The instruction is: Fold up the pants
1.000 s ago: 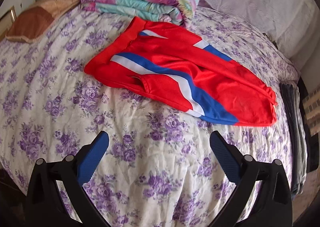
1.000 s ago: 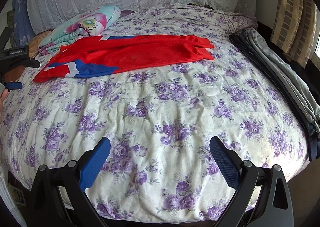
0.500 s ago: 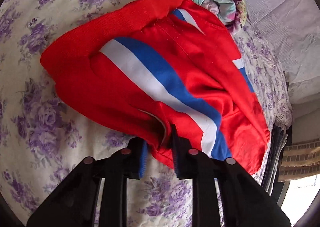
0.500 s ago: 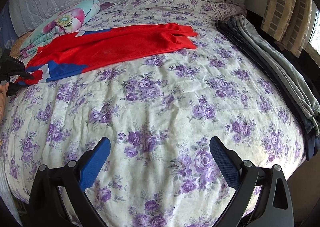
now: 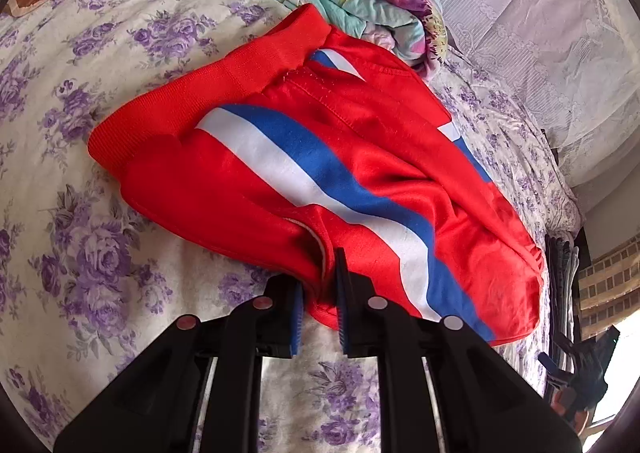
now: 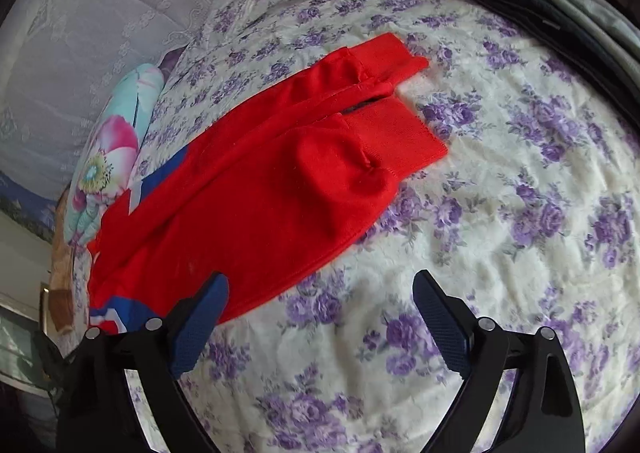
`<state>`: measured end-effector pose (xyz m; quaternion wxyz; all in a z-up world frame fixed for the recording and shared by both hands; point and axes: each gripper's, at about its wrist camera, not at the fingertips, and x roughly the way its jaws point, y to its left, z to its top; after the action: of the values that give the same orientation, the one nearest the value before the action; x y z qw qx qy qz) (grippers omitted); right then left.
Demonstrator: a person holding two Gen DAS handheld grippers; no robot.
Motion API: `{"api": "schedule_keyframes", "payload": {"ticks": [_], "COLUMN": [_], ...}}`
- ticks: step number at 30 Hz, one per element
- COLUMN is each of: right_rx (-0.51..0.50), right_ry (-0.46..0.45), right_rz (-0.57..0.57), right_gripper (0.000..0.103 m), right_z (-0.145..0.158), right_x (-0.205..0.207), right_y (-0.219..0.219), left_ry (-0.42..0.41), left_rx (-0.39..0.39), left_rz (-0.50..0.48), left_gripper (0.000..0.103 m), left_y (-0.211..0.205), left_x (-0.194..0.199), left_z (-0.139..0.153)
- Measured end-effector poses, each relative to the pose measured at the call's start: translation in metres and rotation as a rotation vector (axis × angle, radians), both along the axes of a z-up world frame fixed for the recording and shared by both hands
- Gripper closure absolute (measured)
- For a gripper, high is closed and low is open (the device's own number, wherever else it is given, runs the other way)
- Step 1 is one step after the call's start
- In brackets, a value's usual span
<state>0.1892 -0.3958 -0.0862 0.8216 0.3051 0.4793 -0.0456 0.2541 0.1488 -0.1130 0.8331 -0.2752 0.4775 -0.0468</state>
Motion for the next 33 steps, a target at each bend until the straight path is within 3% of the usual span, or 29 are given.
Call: {"api": "schedule_keyframes", "payload": {"ticks": [4,6,7,10,17,24,28,31,33], "right_rx": [0.029,-0.017,0.022,0.13,0.093,0.032,0.041,0.035,0.034], "right_ry": [0.071,0.033,0.014,-0.04,-0.038,-0.061,-0.039,0.031,0.007], "right_rz": [-0.033,-0.057,-0.047,-0.107,-0.1,-0.063,-0.062,-0.062,-0.056], "right_gripper": [0.033,0.066,0.097,0.097,0.097,0.097,0.096,0.091,0.088], "right_z": [-0.026,-0.024,-0.026,-0.027,-0.016,0.003,-0.007,-0.037,-0.037], "right_x": [0.033,0.035,0.037,0.025,-0.01,-0.06,-0.08,-0.076,-0.079], "right_y": [0.001,0.003,0.001,-0.013,-0.018,-0.025,-0.027,-0.026,-0.026], "left_ry": [0.0,-0.002,-0.001,-0.015,-0.092,-0.123,-0.089,0.016,0.002], "left_rx": [-0.015,-0.002,0.004,0.02,0.079,0.004,0.004,0.053,0.059], "left_rz": [-0.012,-0.015,-0.016,-0.017,-0.01,-0.026,-0.049,-0.078,-0.089], "left_gripper": [0.09,0.09,0.09,0.091,0.093,0.093,0.093,0.089,0.084], "left_y": [0.001,0.0,-0.001,-0.002,-0.015,-0.015,-0.016,-0.023,-0.021], "left_x": [0.001,0.001,0.002,0.0,-0.022,-0.073,-0.089,-0.076,-0.08], "left_z": [-0.002,-0.002,-0.002,0.0,0.02,0.035,0.028,0.004,0.006]}}
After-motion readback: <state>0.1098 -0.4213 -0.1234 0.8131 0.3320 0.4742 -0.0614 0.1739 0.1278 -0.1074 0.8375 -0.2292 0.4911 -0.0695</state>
